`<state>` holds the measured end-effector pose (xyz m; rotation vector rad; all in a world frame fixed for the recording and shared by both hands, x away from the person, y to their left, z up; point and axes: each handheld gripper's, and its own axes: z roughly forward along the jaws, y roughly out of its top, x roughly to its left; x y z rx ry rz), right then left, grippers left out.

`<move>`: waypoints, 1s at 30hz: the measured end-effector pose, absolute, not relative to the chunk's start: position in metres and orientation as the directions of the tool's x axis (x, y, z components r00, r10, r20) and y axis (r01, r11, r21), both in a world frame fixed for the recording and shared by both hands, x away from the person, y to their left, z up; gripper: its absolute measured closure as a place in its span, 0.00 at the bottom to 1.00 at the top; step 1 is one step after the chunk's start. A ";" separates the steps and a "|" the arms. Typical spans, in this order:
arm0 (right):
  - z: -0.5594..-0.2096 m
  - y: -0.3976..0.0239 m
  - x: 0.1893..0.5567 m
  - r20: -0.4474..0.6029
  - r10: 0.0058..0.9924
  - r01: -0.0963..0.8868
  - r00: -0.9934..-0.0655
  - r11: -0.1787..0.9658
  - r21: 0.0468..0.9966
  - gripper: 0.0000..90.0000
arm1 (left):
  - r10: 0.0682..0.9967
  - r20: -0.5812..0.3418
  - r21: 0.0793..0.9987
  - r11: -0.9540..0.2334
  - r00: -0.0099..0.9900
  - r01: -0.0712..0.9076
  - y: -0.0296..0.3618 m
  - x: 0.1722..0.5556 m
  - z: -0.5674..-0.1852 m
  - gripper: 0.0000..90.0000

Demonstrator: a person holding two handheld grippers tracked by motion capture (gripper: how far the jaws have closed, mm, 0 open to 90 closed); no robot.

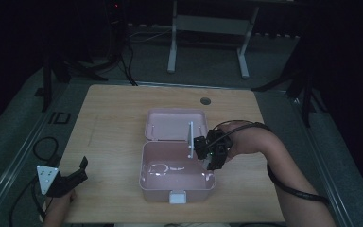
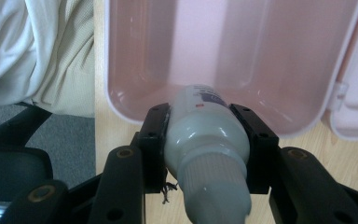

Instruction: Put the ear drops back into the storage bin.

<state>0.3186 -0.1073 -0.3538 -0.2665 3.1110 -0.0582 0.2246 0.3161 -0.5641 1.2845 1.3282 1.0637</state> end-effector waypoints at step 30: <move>-0.428 -0.078 0.323 0.064 -0.229 -0.234 -0.971 0.970 -0.067 0.66 | 0.998 -0.065 0.986 0.060 0.027 0.153 0.316 0.225 -0.564 0.03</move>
